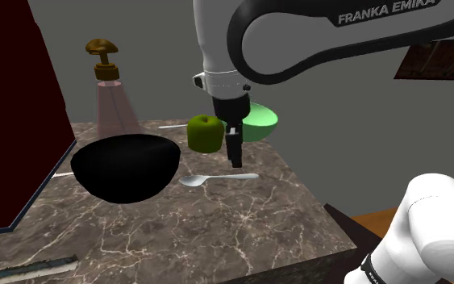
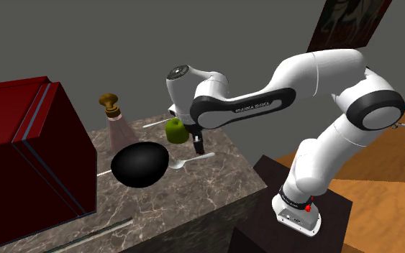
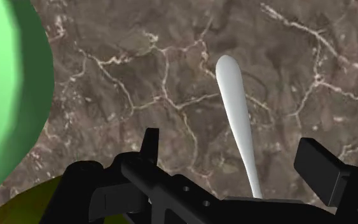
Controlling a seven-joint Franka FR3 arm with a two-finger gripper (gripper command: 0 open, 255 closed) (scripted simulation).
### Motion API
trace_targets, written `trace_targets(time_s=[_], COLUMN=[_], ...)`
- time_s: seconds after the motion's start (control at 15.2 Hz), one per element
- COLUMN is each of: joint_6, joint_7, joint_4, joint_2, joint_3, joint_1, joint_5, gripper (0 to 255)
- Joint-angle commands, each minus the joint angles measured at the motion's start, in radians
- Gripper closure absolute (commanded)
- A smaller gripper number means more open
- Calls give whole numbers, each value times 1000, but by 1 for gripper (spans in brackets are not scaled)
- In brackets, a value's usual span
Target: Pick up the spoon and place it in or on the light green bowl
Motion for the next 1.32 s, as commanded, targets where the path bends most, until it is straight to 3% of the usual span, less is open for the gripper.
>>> trace_targets(time_s=[0.0, 0.13, 0.59, 1.12, 1.19, 1.25], joint_6=[-2, -5, 97, 97, 97, 97], joint_7=[-10, -13, -14, -14, -14, -14], joint_4=[44, 71, -38, -38, -38, -38], joint_2=[56, 92, 83, 83, 83, 83], joint_3=[32, 53, 45, 45, 45, 45], joint_1=[21, 36, 32, 32, 32, 32], joint_5=[-18, -31, -33, -33, -33, -33], gripper=[0, 0, 0, 0, 255, 255])
